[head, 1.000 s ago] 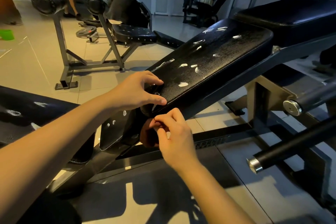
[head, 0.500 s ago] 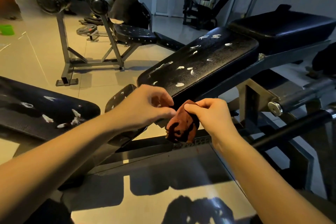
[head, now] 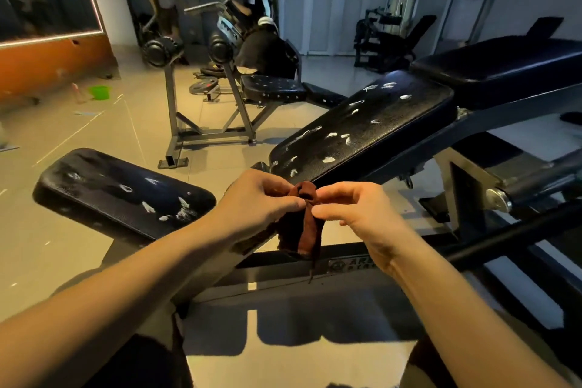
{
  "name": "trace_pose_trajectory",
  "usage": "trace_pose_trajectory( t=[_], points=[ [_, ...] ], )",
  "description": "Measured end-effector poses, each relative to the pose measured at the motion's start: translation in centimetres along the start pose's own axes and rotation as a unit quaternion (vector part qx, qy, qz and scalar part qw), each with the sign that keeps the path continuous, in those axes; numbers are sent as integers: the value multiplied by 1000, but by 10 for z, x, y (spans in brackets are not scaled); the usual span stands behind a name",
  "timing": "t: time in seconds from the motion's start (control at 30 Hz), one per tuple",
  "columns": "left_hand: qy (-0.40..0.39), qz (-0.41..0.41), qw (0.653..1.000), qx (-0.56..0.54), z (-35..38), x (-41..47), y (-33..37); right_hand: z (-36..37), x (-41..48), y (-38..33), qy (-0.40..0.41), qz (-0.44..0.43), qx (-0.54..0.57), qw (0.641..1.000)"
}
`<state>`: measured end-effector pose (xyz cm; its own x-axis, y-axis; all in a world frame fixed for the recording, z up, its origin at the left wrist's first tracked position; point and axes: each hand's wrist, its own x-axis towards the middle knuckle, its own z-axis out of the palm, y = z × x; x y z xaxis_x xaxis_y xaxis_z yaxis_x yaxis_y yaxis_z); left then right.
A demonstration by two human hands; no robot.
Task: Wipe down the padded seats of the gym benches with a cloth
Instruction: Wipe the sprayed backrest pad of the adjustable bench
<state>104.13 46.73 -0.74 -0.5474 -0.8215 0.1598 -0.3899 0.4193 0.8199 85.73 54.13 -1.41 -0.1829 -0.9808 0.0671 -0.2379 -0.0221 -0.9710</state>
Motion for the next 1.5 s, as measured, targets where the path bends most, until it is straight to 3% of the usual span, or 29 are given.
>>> trace_pose_trajectory(
  t=[0.2,0.33,0.6,0.77,0.93,1.07,1.2,1.3,1.5],
  points=[
    [0,-106,994,-25,-18,-8,5,17,9,2,-3,-41,-22,999],
    [-26,-124,987,-95,-23,0,-11,36,23,4,-1,-57,-74,996],
    [-53,-172,978,-103,-42,42,-44,35,47,2,-8,-4,-152,988],
    [-36,-44,998,23,-33,58,-50,34,50,-2,45,58,-149,986],
    [-59,112,992,17,-39,69,-61,44,49,-8,81,84,-113,987],
    [-35,206,976,62,-43,71,-71,52,45,-8,139,97,-169,971],
    [-5,220,974,62,-32,58,-71,58,49,-12,220,149,-176,948],
    [7,206,978,39,-25,56,-68,59,49,-19,263,204,-60,941],
    [-96,197,973,-70,-29,57,-61,61,42,-28,274,243,67,928]
  ],
)
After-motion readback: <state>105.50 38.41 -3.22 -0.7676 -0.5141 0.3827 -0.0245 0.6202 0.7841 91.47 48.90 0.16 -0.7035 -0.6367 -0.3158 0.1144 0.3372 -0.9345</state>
